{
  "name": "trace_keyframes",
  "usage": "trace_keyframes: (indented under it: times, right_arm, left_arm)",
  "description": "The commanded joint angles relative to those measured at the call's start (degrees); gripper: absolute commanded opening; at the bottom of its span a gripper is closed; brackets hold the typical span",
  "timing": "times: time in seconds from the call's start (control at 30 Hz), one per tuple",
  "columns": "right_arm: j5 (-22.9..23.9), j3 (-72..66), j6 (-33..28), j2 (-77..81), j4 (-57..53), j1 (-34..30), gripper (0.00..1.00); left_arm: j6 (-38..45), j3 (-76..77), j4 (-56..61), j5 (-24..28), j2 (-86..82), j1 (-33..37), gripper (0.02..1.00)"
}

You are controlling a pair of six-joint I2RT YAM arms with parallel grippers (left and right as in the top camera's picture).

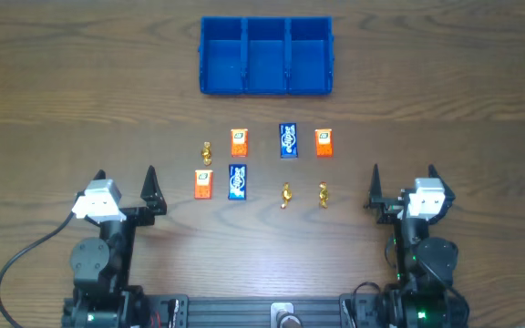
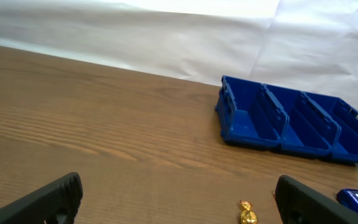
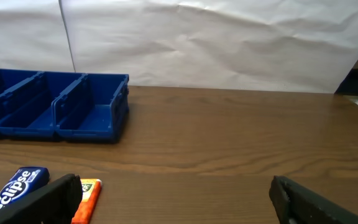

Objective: Sort Candies Into Trays

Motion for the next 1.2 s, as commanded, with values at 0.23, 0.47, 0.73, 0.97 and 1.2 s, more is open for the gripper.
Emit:
trace_keyframes:
  times: [0.23,0.47,0.73,0.97,1.2]
  right_arm:
    - [-0.7,0.0,-0.7,-0.2,-0.5,0.2,0.998]
    - [-0.7,0.0,-0.7,-0.2,-0.5,0.2,0.998]
    - [-0.7,0.0,-0.7,-0.2,-0.5,0.2,0.998]
    - [-0.7,0.0,-0.7,-0.2,-0.5,0.2,0.998]
    - [-0.7,0.0,-0.7,-0.2,-0.5,0.2,0.998]
  left_arm:
    - [0.3,-1.2,-2.1,-0.5,-0.3,0.2,0.998]
    - [0.3,-1.2,-2.1,-0.5,-0.3,0.2,0.998]
    - [0.3,-1.2,-2.1,-0.5,-0.3,0.2,0.998]
    - [-3.1,-1.2,-2.0,0.5,-0.4,0.1,0.998]
    - [-4.6,14.1,-14.3,6.1,5.7,0.1,1.000]
